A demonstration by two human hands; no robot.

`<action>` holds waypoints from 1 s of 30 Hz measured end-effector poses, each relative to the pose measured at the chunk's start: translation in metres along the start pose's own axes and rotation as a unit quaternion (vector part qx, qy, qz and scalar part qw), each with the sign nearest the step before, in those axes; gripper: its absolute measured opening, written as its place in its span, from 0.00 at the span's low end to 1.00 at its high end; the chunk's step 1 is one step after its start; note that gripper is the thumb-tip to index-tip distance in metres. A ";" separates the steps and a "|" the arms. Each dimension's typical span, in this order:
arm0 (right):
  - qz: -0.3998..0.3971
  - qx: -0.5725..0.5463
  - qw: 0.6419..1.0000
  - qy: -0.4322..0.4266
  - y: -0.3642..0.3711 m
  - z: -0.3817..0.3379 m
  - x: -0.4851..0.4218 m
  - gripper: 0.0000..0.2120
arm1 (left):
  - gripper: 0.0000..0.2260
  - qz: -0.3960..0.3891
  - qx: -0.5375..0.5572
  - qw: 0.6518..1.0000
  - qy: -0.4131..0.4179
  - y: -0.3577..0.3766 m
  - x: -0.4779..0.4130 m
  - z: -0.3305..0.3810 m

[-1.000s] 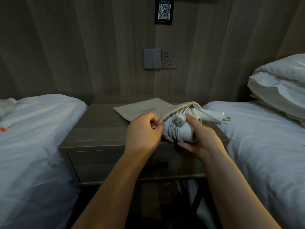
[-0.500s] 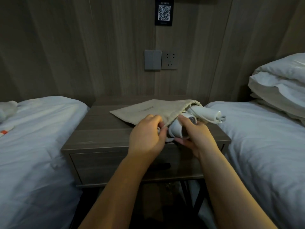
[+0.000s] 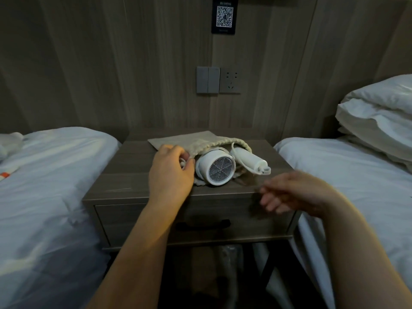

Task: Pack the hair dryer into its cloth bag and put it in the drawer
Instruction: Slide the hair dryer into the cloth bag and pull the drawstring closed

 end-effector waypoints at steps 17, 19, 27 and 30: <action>-0.114 -0.277 0.935 -0.192 0.013 -0.008 -0.040 0.53 | 0.35 -0.109 0.194 0.971 -0.086 0.049 0.014 -0.017; -0.078 -0.239 0.949 -0.187 0.007 -0.006 -0.040 0.54 | 0.32 -0.100 0.197 0.972 -0.077 0.045 0.013 -0.016; -0.003 -0.150 0.967 -0.207 0.006 -0.016 -0.032 0.40 | 0.22 -0.058 0.202 0.976 -0.058 0.033 0.013 -0.023; 0.093 -0.106 0.973 -0.183 -0.002 -0.016 -0.029 0.32 | 0.17 -0.028 0.197 0.977 -0.073 0.027 0.011 -0.029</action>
Point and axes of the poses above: each hand's wrist, its own x-axis away from the middle knuckle, its own y-axis out of the palm, z = x × y, the point moved 9 cm from there along -x, towards the middle knuckle, and after that the axes turned 12 degrees about x, right-handed, at the moved point
